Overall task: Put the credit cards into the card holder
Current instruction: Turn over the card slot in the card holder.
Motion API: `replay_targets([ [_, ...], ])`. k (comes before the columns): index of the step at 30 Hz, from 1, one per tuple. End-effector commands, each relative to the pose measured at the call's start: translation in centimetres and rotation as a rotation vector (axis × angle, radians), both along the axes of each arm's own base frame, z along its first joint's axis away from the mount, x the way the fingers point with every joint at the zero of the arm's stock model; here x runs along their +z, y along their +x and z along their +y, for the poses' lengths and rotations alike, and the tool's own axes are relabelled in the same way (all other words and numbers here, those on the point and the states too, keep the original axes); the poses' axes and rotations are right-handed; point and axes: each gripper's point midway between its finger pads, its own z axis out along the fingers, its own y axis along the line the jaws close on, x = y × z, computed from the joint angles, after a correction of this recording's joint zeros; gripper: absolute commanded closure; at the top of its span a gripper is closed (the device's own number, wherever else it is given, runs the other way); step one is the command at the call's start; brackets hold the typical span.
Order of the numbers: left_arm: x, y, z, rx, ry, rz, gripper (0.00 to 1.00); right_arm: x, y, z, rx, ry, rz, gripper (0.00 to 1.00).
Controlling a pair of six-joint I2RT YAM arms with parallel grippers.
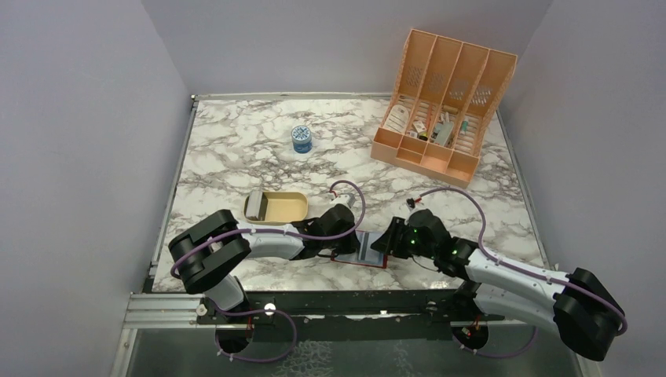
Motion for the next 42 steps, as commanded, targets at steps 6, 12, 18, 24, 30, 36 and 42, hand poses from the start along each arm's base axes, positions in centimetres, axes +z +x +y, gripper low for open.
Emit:
replay_targets([
  [6,1.1,-0.2,-0.8,-0.007,-0.041,0.003,1.00,3.2,0.3,2.4,0.035,0.176,-0.056,0.62],
  [12,0.9,-0.2,-0.5,-0.002,-0.034,0.003,1.00,4.2,0.2,2.3,0.007,0.269,-0.088,0.62],
  [18,0.8,-0.3,-0.6,-0.005,-0.033,0.006,1.00,3.7,0.1,2.0,-0.008,0.279,-0.091,0.62],
  [24,1.4,-0.4,-0.9,-0.007,-0.052,0.001,1.00,3.8,0.1,2.3,-0.005,0.294,-0.086,0.62],
  [30,1.8,-0.5,-1.0,-0.004,-0.059,-0.001,1.00,3.9,0.4,2.6,-0.002,0.293,-0.087,0.62],
  [36,2.0,-0.7,-0.7,0.002,-0.058,0.003,0.98,3.0,0.4,2.7,0.002,0.271,-0.063,0.62],
  [42,3.4,0.0,0.1,0.031,-0.047,-0.042,0.97,3.3,0.3,3.5,0.046,0.270,-0.064,0.62],
])
